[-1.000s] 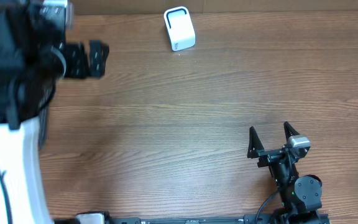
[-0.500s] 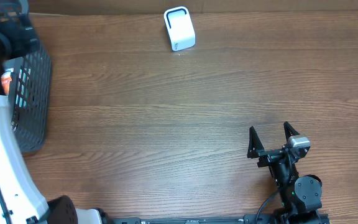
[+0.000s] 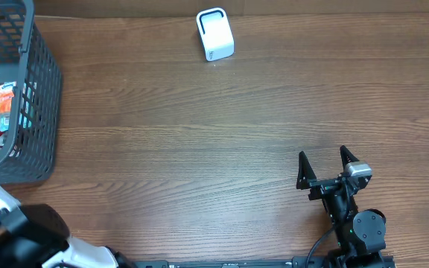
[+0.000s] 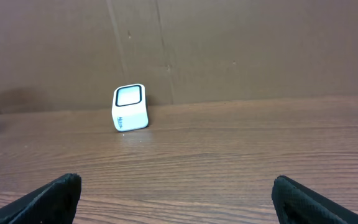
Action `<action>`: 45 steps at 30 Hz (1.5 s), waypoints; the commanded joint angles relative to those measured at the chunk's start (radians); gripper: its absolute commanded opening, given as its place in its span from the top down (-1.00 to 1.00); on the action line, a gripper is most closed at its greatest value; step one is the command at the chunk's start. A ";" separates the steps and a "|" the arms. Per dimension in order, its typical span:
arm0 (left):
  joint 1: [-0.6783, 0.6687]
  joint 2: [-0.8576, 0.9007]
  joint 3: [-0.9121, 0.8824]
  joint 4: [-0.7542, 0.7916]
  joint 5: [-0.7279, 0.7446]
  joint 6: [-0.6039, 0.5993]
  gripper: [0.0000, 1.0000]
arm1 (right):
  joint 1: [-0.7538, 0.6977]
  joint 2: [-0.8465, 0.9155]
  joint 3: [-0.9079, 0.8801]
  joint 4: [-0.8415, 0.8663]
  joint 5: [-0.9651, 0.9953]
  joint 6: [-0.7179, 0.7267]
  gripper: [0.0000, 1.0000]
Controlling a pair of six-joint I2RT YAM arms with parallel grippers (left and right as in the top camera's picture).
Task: Scan the item barcode
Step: 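Reach the left gripper into the basket and grasp packaged items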
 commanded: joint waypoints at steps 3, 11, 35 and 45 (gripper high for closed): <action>0.023 0.121 0.020 -0.018 0.226 0.161 -0.99 | -0.003 -0.009 -0.010 0.003 0.006 -0.003 -1.00; 0.015 0.260 0.020 -0.044 0.318 0.247 -1.00 | -0.003 -0.009 -0.010 0.003 0.006 -0.003 -1.00; 0.013 0.408 -0.087 0.050 0.317 0.261 -0.98 | -0.003 -0.009 -0.010 0.003 0.006 -0.003 -1.00; 0.014 0.398 -0.111 0.074 0.303 0.249 0.04 | -0.003 -0.009 -0.010 0.003 0.006 -0.003 -1.00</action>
